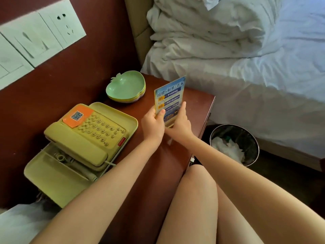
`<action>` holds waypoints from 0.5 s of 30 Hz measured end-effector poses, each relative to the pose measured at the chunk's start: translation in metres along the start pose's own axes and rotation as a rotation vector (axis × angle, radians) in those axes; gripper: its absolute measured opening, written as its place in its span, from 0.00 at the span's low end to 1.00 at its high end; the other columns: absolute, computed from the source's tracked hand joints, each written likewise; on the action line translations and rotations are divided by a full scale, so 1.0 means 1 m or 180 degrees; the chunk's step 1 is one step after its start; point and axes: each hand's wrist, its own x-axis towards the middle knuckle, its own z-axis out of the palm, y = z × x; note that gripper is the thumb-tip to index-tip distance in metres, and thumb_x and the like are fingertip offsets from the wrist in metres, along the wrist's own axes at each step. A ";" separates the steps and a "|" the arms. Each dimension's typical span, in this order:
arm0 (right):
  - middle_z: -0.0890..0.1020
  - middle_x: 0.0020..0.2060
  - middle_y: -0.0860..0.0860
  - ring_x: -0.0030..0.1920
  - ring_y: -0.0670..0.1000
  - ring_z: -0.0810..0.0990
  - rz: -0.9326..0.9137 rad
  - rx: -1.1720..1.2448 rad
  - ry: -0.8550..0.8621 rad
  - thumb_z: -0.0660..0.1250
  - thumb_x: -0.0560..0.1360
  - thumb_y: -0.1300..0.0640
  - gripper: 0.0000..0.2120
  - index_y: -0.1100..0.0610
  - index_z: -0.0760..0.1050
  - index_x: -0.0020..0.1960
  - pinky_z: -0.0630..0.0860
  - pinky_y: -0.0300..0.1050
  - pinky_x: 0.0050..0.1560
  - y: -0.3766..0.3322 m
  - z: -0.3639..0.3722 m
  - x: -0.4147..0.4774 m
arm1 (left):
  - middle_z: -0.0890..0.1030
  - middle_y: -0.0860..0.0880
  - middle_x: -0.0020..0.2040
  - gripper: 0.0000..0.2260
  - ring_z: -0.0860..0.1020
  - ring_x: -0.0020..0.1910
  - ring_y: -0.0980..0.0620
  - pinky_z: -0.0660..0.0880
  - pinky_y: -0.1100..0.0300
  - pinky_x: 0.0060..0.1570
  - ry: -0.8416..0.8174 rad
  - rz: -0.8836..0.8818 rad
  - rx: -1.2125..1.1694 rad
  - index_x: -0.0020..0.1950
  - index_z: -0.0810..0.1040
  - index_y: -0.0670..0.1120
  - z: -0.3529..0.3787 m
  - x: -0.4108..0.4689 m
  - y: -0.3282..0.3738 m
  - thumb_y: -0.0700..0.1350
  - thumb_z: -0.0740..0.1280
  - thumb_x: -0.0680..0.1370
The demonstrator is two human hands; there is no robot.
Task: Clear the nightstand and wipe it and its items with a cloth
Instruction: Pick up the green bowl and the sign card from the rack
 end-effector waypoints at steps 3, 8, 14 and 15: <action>0.49 0.77 0.54 0.76 0.54 0.51 -0.0123 -0.0246 -0.0081 0.71 0.69 0.44 0.56 0.60 0.32 0.75 0.50 0.56 0.73 0.003 0.013 0.010 | 0.81 0.49 0.50 0.10 0.78 0.49 0.53 0.73 0.66 0.50 0.0115 0.0118 0.0030 0.58 0.78 0.39 -0.002 0.007 -0.011 0.40 0.64 0.79; 0.45 0.77 0.53 0.76 0.57 0.45 0.0003 -0.0772 -0.0352 0.68 0.71 0.42 0.51 0.55 0.34 0.76 0.42 0.56 0.73 0.003 0.029 0.020 | 0.81 0.45 0.52 0.10 0.77 0.48 0.53 0.70 0.71 0.46 0.0314 0.0040 -0.0019 0.58 0.78 0.38 -0.001 0.019 -0.022 0.39 0.63 0.79; 0.45 0.77 0.50 0.76 0.56 0.42 0.0072 -0.0972 -0.0295 0.62 0.74 0.39 0.43 0.50 0.40 0.77 0.39 0.58 0.72 0.004 0.035 0.040 | 0.81 0.43 0.56 0.12 0.78 0.55 0.45 0.69 0.64 0.52 -0.0186 0.0364 0.0619 0.61 0.77 0.39 -0.010 0.040 -0.031 0.42 0.63 0.80; 0.46 0.77 0.49 0.76 0.56 0.43 0.0025 -0.1014 -0.0307 0.62 0.74 0.39 0.42 0.49 0.42 0.77 0.38 0.59 0.72 0.004 0.033 0.044 | 0.81 0.42 0.57 0.13 0.78 0.56 0.44 0.68 0.63 0.52 -0.0329 0.0359 0.0829 0.62 0.77 0.39 -0.012 0.043 -0.033 0.42 0.63 0.80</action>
